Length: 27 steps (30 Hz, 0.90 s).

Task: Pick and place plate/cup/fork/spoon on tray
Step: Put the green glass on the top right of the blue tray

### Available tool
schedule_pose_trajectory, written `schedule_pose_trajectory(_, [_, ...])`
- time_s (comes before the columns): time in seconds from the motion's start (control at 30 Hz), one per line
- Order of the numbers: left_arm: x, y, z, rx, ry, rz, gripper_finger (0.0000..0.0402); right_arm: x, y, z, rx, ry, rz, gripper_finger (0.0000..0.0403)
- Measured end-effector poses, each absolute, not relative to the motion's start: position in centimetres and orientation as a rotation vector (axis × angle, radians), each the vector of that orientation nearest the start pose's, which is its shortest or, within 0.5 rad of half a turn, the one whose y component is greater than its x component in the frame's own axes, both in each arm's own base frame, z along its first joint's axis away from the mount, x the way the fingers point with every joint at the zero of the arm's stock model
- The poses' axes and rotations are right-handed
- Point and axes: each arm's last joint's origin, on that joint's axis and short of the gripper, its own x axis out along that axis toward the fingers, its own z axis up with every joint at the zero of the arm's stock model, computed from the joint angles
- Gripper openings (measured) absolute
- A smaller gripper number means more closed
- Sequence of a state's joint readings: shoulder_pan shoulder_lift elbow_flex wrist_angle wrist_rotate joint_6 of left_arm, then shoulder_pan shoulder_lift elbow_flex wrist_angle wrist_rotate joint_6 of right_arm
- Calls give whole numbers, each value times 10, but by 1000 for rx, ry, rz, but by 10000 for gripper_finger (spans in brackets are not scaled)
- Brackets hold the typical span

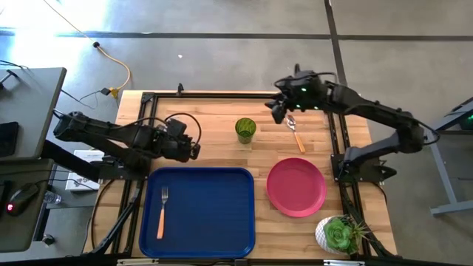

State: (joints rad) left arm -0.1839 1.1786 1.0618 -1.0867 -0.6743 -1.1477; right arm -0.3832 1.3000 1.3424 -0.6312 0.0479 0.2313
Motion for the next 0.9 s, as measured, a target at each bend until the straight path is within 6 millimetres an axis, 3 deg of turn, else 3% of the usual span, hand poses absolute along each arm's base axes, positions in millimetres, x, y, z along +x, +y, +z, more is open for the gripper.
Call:
schedule_pose_trajectory(0.37, [192,5,304,-364,790,887,80,294,-121,337,454,689,-490,183])
schedule_pose_trajectory(0.9, [169,34,320,-203,809,888,81,332,-136,274,666,842,-603,183])
